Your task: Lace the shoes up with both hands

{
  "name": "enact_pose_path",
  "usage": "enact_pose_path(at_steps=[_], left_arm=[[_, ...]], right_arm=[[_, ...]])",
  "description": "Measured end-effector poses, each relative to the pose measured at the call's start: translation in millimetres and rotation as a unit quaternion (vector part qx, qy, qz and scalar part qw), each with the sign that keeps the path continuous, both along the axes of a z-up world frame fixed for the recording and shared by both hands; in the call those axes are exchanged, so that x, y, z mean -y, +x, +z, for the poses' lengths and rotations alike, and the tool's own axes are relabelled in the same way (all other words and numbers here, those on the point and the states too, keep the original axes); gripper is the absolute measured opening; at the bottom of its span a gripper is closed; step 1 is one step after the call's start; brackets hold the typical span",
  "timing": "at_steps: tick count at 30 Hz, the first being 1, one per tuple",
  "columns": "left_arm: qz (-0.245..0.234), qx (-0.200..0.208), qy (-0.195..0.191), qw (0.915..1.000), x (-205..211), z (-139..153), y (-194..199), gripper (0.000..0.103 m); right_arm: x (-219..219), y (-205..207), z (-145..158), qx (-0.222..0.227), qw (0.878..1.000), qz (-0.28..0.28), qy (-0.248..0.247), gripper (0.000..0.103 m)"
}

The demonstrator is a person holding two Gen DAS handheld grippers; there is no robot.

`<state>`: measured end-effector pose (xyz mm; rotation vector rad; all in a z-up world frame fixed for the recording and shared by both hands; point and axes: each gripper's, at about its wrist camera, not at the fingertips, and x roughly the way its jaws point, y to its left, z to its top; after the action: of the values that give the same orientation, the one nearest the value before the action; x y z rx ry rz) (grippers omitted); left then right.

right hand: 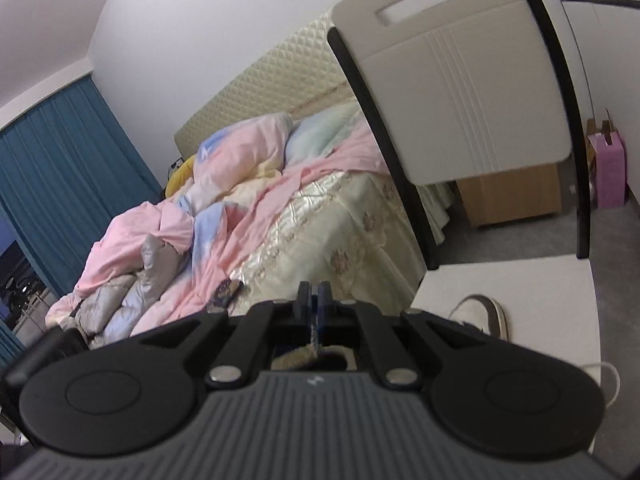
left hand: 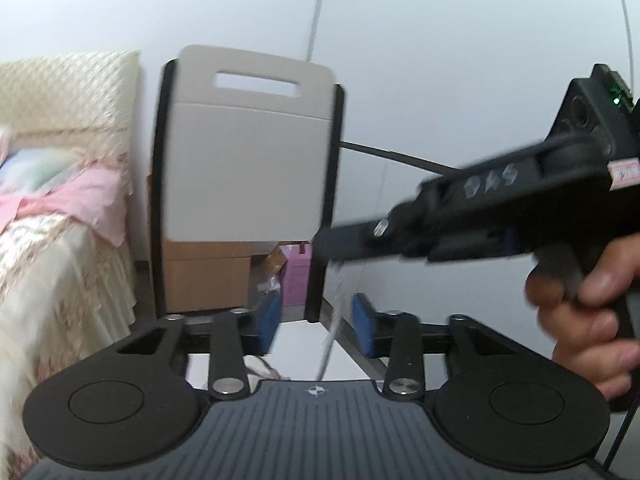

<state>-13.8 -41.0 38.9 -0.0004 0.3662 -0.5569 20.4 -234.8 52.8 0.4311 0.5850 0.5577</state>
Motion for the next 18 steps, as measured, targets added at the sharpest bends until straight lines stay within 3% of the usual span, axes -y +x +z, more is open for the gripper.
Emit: enact_pose_path(at_steps=[1, 4, 13, 15, 18], left_arm=[[-0.002, 0.001, 0.009, 1.0, 3.5, 0.0, -0.3, 0.017], [-0.004, -0.006, 0.019, 0.9998, 9.8, -2.8, 0.5, 0.003], [0.025, -0.054, 0.0, 0.9982, 3.1, -27.3, 3.5, 0.003], [0.031, -0.069, 0.0, 0.9971, -3.0, -38.5, 3.1, 0.003], [0.035, -0.09, 0.002, 0.9953, -12.5, -55.9, -0.8, 0.003]], right_arm=[[2.3, 4.6, 1.0, -0.004, 1.0, 0.0, 0.005, 0.003], [8.3, 5.8, -2.0, -0.012, 1.0, 0.0, 0.012, 0.003], [51.2, -8.9, -19.5, -0.029, 0.999, -0.025, 0.027, 0.009], [66.0, -8.3, -25.8, -0.033, 0.998, -0.048, 0.019, 0.034], [86.1, -0.4, -42.1, -0.048, 0.996, -0.078, -0.023, 0.037]])
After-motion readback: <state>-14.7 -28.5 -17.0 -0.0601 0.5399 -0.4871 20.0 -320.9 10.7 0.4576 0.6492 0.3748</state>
